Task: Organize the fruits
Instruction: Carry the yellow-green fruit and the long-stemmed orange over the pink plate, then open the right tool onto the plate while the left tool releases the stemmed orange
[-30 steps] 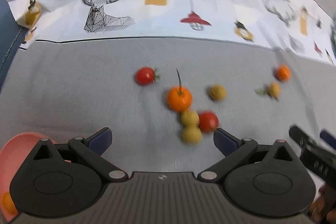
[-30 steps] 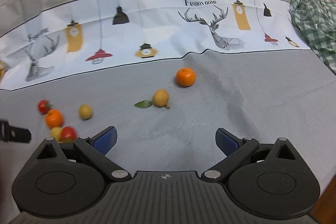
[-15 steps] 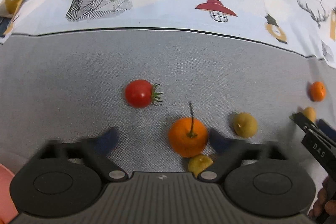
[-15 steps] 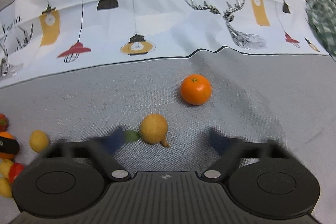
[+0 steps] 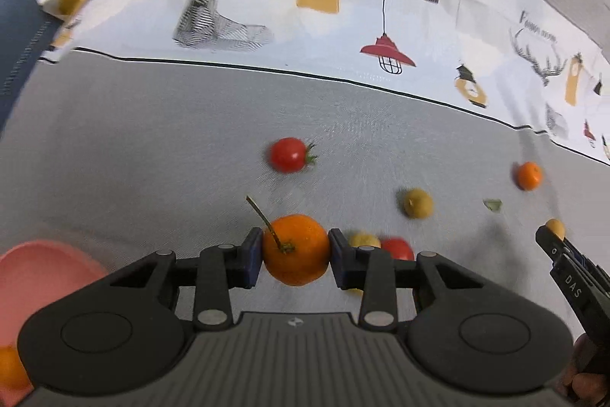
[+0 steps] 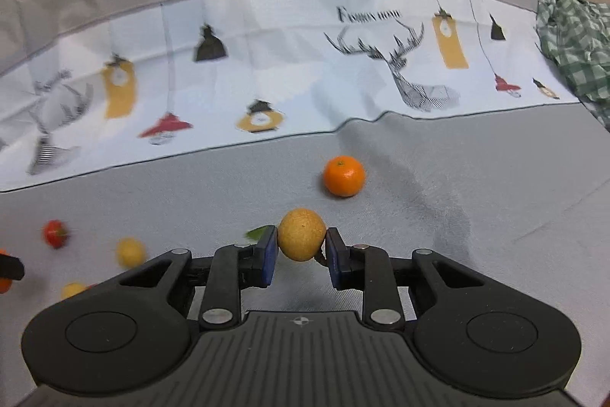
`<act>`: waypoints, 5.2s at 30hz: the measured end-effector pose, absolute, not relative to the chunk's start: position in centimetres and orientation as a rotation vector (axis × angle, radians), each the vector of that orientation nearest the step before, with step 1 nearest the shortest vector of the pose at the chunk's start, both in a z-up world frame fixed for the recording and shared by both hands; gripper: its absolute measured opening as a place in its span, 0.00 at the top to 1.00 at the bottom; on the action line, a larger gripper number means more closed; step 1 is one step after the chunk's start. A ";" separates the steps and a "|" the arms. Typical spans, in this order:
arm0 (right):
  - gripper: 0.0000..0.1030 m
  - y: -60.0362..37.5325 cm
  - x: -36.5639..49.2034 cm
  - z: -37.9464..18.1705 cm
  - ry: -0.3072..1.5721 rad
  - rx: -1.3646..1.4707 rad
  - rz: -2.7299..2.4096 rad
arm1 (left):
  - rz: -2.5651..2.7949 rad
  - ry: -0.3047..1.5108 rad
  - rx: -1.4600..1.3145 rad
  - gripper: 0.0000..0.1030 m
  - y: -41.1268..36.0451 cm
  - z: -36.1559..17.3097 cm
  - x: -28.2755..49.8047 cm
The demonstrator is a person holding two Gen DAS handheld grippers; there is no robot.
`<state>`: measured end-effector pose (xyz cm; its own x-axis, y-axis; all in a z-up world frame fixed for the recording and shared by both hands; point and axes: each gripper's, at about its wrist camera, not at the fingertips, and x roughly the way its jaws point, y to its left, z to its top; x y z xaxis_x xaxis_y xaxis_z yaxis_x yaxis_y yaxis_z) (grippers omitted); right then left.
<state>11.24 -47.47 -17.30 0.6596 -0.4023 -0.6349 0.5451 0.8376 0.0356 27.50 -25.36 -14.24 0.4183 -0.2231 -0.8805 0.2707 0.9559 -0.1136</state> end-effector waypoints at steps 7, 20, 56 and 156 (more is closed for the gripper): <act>0.73 -40.7 6.2 -13.9 0.690 0.215 -0.411 | -0.301 1.082 0.040 0.61 -19.5 -10.4 20.9; 0.73 -26.2 0.8 -8.0 0.734 0.148 -0.101 | -0.208 0.968 0.046 0.61 -7.7 -4.7 8.5; 0.73 -16.6 -5.9 -3.3 0.648 -0.031 -0.009 | -0.184 0.844 -0.078 0.61 0.8 -1.8 -0.6; 0.09 -15.9 8.5 -12.0 0.956 0.046 0.069 | -0.041 1.034 0.104 0.00 -1.4 -9.7 14.0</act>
<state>8.53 -15.89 -11.97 0.5750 0.0795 -0.8143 -0.0385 0.9968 0.0701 13.96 -1.42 -9.74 0.5114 0.0151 -0.8592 0.0828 0.9943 0.0668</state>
